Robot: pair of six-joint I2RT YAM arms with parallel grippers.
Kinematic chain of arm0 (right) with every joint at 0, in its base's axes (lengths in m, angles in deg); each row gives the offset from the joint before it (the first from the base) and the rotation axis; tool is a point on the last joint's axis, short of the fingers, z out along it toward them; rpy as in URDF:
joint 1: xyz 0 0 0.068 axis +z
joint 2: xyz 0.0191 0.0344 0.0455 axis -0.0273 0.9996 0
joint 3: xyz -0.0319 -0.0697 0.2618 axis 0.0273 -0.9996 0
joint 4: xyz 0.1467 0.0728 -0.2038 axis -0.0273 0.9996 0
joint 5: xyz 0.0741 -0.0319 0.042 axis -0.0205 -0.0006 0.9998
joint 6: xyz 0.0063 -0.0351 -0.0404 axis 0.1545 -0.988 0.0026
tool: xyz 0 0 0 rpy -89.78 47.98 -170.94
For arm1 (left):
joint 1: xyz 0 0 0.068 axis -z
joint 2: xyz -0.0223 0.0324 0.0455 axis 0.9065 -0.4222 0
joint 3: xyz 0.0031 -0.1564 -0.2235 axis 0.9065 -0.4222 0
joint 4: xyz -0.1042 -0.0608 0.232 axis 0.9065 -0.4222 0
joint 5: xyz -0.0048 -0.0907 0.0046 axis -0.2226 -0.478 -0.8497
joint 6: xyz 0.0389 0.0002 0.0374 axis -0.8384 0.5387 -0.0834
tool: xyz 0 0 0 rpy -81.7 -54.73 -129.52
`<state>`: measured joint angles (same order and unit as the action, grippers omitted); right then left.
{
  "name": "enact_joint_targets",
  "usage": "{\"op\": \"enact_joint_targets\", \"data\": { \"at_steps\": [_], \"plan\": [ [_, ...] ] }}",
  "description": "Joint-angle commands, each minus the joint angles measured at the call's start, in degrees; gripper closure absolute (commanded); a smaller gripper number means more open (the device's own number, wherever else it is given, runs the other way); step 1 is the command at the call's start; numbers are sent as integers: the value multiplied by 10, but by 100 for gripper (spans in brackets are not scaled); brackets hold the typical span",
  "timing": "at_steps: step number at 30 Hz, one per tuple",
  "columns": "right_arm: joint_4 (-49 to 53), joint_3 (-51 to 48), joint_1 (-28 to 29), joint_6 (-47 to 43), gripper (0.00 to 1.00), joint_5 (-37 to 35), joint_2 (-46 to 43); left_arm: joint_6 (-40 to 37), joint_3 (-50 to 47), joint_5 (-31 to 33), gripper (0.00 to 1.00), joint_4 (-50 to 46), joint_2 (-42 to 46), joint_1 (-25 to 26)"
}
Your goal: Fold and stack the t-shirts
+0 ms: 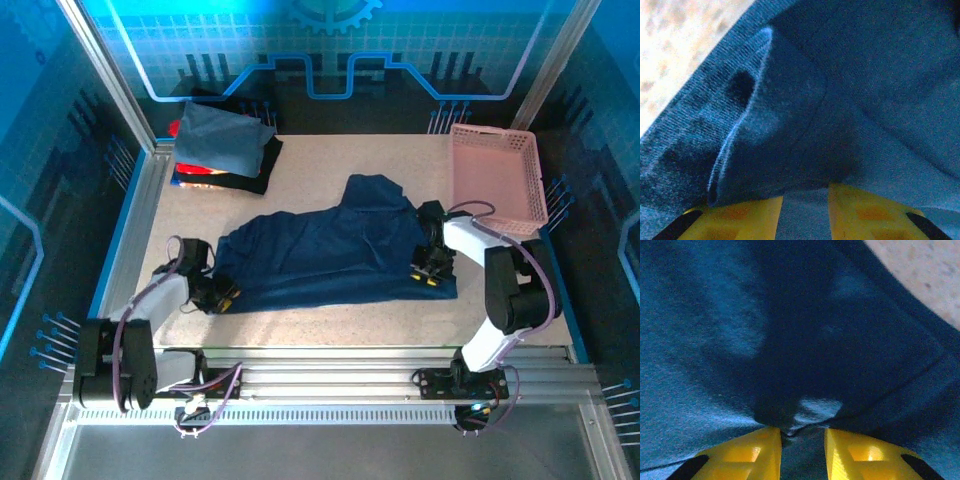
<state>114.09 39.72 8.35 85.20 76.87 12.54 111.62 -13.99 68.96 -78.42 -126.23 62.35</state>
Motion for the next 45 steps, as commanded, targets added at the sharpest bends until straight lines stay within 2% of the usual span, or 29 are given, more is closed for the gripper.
{"op": "enact_joint_targets", "data": {
  "at_steps": [1,4,7,11,14,17,19,23,29,38,42,45],
  "plan": [
    [47,-26,2,-1,70,-44,-20,31,-34,16,65,-91,33,-7],
    [40,-38,0,-2,67,-43,-33,45,-8,3,52,-102,81,-6],
    [23,-29,-2,-3,61,-27,-52,47,64,6,41,-123,106,-6],
    [19,9,3,-19,46,1,-88,-6,185,26,29,-158,68,-6],
    [13,36,5,-52,37,32,-122,-59,246,20,27,-139,14,-10],
    [-6,54,5,-102,26,87,-144,-111,287,1,30,-117,-61,-16],
    [-9,67,7,-124,23,112,-147,-142,307,-4,37,-111,-108,-21],
    [-17,76,20,-141,21,138,-143,-187,336,-25,46,-92,-192,-25],
    [-29,70,58,-137,20,138,-131,-212,350,-31,46,-51,-258,-26],
    [-42,47,80,-120,20,132,-111,-238,376,-18,50,-34,-336,-26],
    [-46,34,89,-104,20,117,-94,-253,397,-15,64,-38,-360,-26],
    [-34,26,91,-86,21,97,-63,-269,416,-2,78,-50,-365,-26]
  ]
}}
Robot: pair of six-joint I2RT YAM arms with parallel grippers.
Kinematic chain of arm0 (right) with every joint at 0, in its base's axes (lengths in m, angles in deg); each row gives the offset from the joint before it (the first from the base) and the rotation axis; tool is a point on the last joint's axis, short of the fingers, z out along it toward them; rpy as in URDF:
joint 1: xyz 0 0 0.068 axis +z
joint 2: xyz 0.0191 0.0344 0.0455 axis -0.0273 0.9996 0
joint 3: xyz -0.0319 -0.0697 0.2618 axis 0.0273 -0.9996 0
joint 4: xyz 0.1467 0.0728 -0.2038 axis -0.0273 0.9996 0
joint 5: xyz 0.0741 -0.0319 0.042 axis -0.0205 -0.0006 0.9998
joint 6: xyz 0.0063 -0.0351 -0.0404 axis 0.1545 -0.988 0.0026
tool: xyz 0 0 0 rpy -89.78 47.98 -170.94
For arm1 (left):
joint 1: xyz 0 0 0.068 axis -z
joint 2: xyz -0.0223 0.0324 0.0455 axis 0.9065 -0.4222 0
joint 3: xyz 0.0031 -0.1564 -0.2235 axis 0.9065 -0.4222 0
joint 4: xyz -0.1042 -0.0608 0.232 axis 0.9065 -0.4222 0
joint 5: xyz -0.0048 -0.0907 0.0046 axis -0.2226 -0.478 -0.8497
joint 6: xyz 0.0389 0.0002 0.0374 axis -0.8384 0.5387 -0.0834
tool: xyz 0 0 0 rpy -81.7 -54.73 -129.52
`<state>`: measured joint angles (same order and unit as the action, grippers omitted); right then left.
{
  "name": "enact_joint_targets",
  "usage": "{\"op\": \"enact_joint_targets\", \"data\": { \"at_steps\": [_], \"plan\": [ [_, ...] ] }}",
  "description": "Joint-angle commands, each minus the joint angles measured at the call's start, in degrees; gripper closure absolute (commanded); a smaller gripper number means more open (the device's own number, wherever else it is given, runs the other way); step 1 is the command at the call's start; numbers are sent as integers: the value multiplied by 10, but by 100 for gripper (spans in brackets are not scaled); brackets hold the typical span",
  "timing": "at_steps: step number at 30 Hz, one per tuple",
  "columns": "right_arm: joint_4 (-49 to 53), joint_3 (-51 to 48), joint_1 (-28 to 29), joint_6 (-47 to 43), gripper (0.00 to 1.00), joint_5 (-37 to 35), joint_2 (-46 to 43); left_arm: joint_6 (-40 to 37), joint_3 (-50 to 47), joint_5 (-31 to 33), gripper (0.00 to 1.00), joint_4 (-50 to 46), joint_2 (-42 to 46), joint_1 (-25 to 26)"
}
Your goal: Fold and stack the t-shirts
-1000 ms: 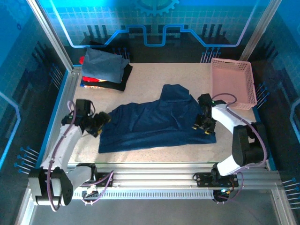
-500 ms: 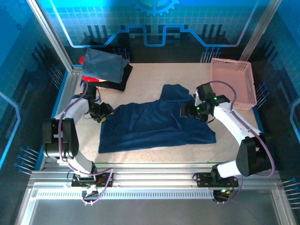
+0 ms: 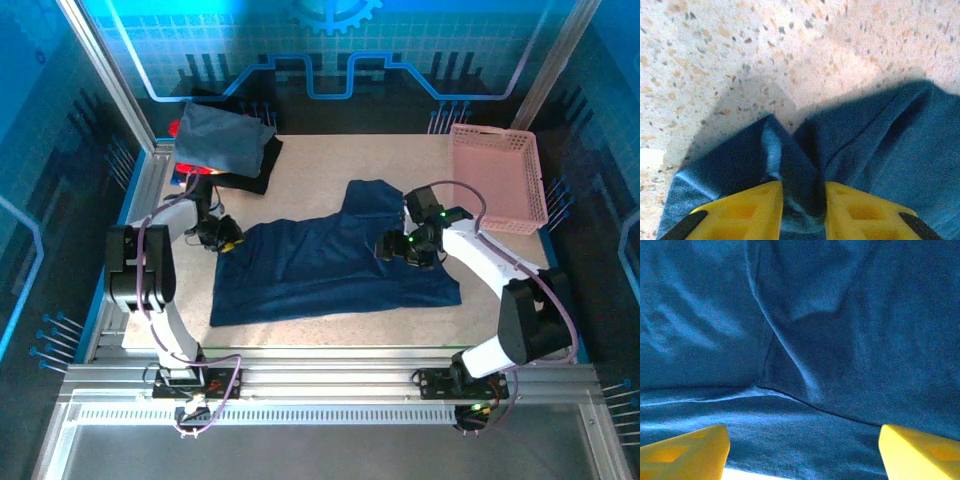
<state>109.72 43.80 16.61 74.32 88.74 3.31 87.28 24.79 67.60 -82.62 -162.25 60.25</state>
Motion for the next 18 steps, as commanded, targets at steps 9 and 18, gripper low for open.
{"op": "enact_joint_targets", "data": {
  "at_steps": [9,18],
  "plan": [
    [60,-10,18,63,23,-101,128,-98,118,65,94,-75,-8,-5],
    [78,8,29,63,22,-124,167,-147,204,109,92,-103,-67,-5]
  ]
}}
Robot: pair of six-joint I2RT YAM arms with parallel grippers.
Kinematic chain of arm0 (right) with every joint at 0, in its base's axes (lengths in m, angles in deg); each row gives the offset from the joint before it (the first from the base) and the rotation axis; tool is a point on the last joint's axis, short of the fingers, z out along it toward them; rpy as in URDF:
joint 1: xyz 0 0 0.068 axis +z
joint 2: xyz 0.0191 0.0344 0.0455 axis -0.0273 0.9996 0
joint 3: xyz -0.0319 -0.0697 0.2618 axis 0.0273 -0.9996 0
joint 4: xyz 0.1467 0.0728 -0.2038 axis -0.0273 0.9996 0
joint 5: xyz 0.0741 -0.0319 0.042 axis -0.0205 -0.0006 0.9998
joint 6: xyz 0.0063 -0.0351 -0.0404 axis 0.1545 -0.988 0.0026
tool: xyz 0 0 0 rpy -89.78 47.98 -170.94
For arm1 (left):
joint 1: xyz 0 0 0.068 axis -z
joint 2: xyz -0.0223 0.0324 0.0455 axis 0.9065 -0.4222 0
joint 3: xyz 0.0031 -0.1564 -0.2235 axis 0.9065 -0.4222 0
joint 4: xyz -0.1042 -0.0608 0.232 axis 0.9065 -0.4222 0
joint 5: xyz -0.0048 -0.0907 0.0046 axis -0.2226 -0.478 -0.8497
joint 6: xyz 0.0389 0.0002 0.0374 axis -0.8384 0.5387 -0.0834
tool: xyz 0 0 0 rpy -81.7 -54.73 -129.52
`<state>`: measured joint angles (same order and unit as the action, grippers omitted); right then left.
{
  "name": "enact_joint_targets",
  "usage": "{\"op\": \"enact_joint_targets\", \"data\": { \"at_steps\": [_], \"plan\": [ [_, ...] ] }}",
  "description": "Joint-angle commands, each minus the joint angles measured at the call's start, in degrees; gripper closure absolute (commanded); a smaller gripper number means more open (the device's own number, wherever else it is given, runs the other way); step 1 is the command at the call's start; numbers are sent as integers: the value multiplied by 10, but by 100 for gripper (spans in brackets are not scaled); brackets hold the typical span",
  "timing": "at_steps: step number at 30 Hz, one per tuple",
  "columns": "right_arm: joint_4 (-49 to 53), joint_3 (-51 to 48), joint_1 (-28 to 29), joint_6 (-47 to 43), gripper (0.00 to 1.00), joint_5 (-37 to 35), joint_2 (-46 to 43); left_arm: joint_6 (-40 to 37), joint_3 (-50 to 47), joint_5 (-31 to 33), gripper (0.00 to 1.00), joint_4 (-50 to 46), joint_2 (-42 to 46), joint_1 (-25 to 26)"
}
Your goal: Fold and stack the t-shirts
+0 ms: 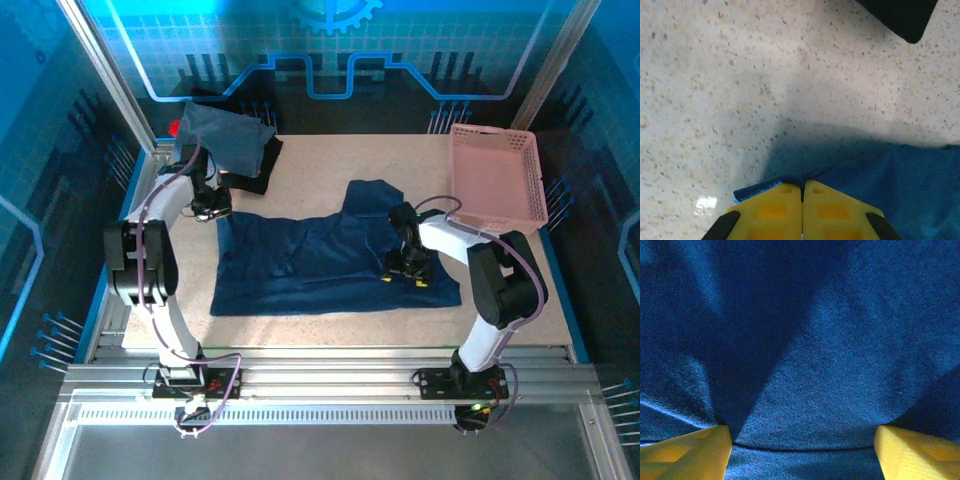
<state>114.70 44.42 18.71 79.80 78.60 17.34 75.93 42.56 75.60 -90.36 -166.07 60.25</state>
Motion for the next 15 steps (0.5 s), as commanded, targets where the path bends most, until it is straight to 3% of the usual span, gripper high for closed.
{"op": "enact_joint_targets", "data": {
  "at_steps": [1,5,10,12,15],
  "plan": [
    [32,5,8,9,22,-26,31,-36,32,32,92,-27,-37,-6],
    [53,21,9,15,23,-36,49,-41,45,49,88,-25,-62,-14],
    [51,24,12,12,23,-35,47,-8,51,57,69,-2,-65,-46],
    [53,29,11,8,23,-35,48,18,53,63,68,7,-51,-58],
    [55,35,12,4,23,-36,48,53,42,17,65,20,-16,-62]
  ]
}}
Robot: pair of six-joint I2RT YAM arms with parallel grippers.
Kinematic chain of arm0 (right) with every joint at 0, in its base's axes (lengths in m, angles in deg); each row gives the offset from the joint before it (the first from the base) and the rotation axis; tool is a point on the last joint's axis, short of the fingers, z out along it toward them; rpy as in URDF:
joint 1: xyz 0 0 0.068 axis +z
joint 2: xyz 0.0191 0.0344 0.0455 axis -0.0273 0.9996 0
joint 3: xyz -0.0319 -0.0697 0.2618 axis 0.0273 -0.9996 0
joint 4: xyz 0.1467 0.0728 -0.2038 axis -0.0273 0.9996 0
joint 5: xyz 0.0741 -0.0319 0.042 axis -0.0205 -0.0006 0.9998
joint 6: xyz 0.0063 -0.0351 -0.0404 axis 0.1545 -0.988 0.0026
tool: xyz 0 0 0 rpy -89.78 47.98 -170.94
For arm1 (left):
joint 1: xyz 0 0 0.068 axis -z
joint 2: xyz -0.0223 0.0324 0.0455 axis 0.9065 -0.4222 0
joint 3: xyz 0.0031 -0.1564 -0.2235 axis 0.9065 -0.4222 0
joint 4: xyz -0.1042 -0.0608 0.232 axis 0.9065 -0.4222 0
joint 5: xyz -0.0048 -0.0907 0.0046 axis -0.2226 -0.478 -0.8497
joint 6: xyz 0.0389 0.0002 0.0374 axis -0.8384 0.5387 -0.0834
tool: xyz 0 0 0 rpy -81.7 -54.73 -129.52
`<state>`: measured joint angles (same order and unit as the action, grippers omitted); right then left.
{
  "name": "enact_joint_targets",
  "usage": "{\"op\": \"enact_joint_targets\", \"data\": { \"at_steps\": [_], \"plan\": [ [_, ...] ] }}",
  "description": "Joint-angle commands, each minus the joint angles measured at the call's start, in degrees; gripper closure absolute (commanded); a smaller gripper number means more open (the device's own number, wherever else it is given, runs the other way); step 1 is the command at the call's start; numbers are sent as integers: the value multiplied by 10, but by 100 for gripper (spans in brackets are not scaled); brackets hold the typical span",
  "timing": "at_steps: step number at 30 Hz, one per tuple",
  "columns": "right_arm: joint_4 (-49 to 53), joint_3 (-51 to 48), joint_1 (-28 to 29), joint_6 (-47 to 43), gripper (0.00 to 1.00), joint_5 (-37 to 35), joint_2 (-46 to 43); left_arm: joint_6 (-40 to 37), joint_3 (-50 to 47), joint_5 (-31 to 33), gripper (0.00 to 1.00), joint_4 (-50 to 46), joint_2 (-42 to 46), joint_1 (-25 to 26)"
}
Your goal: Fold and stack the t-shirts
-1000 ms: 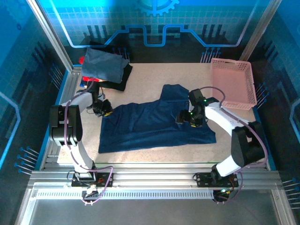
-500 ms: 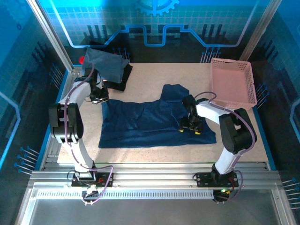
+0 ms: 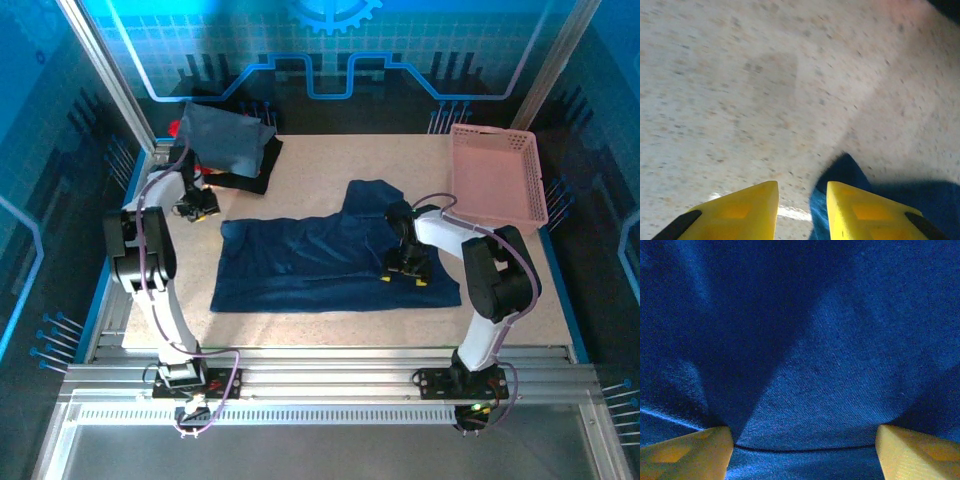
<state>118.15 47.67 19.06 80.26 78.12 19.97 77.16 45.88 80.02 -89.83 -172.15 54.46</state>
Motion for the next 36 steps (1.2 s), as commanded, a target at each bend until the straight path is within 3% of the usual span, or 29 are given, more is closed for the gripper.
{"op": "enact_joint_targets", "data": {
  "at_steps": [1,6,12,25,30,36],
  "plan": [
    [20,4,8,-1,23,-32,22,47,-1,-50,62,19,55,-3],
    [18,8,8,-4,22,-23,20,87,-85,-143,57,29,89,-6],
    [14,7,8,-9,23,-12,16,141,-183,-154,59,91,99,-27],
    [18,7,8,-17,23,-13,9,204,-206,-162,62,203,48,-28],
    [17,9,8,-16,23,-7,13,212,-185,-172,69,212,12,-27],
    [20,9,8,-17,24,-11,15,206,-149,-171,88,205,5,-27]
  ]
}}
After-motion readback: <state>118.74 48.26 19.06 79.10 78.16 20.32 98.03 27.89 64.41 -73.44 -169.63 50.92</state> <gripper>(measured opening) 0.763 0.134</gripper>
